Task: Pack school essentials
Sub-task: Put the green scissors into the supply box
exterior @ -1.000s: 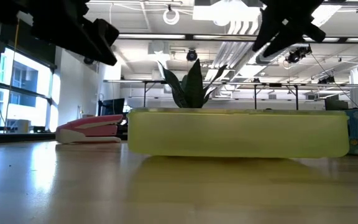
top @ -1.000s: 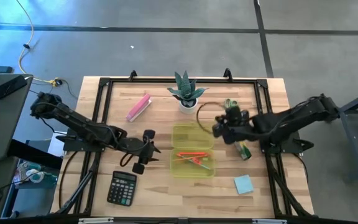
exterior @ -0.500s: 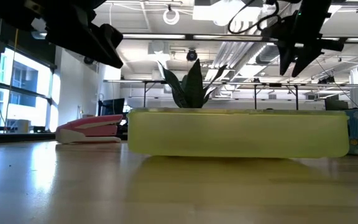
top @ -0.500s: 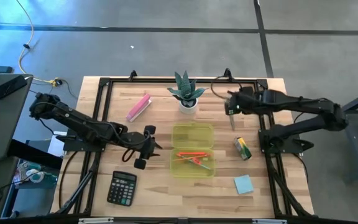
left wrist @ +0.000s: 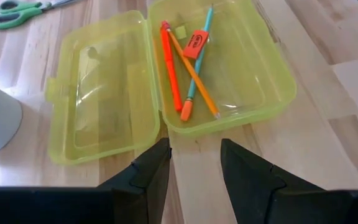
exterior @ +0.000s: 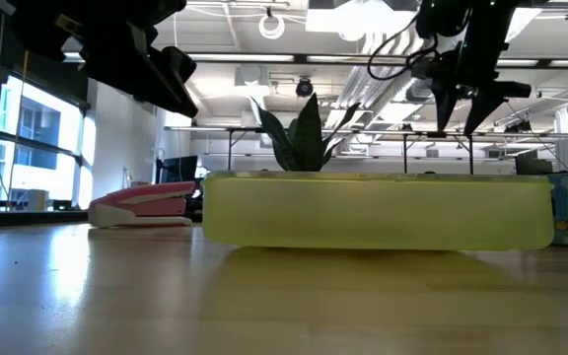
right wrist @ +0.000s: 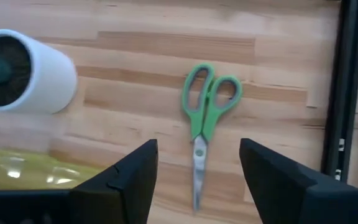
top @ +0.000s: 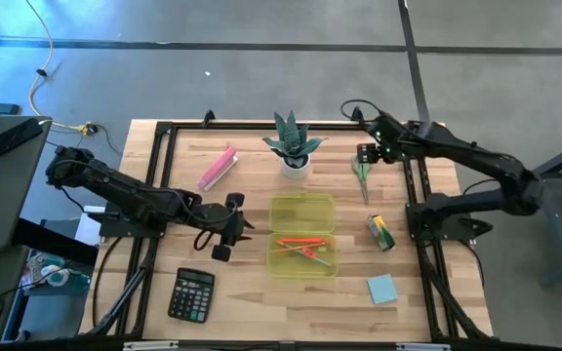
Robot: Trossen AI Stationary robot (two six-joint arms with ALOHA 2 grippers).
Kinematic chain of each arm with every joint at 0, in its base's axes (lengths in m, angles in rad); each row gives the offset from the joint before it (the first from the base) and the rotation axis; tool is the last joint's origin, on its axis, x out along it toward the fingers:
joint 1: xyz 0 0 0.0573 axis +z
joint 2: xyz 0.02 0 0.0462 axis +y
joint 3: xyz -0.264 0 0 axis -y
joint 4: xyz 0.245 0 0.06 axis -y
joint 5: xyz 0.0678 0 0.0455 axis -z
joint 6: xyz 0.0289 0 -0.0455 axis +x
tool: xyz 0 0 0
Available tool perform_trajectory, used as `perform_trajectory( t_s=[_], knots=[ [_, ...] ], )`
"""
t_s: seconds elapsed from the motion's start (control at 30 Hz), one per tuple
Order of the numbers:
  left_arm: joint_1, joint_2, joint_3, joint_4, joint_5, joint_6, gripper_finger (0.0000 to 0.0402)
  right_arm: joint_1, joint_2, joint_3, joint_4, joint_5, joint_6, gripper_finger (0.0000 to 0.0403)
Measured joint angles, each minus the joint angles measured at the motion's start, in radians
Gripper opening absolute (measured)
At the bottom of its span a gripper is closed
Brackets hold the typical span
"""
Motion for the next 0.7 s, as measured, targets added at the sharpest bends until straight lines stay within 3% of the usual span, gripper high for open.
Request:
perform_trajectory(
  t_s=[0.7],
  knots=[
    [-0.005, 0.001, 0.0, 0.03, 0.0, 0.051, 0.0131, -0.183, 0.381, -0.001, 0.124, -0.234, -0.174, 0.02]
  ],
)
